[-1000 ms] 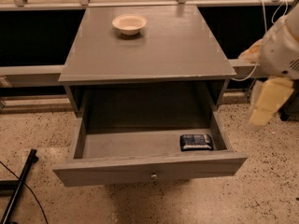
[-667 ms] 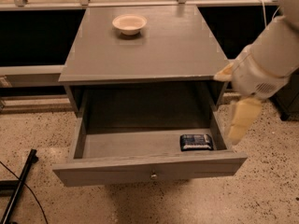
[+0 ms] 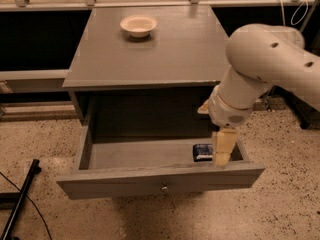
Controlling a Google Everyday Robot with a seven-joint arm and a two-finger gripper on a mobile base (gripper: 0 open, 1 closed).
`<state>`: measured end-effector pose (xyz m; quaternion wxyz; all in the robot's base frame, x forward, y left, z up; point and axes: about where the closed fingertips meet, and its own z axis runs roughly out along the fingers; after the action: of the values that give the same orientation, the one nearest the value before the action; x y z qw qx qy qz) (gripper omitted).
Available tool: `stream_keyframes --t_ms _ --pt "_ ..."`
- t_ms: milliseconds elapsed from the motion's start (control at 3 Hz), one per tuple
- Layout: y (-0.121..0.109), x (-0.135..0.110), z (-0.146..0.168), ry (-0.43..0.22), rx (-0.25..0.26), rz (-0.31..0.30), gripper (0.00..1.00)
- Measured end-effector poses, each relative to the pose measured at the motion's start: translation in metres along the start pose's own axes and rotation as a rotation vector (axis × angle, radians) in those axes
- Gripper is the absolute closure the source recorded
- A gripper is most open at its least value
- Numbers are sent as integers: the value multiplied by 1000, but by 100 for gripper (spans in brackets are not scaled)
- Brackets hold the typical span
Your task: Pick rxbar blueberry from top drawer and place on counter
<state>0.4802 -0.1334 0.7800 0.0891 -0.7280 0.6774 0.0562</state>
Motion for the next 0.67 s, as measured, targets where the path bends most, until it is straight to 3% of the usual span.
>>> stream_keyframes --t_ms 333,667 --pt "-32 19 29 66 -23 7 0" --pt "-62 40 46 71 -1 44 14"
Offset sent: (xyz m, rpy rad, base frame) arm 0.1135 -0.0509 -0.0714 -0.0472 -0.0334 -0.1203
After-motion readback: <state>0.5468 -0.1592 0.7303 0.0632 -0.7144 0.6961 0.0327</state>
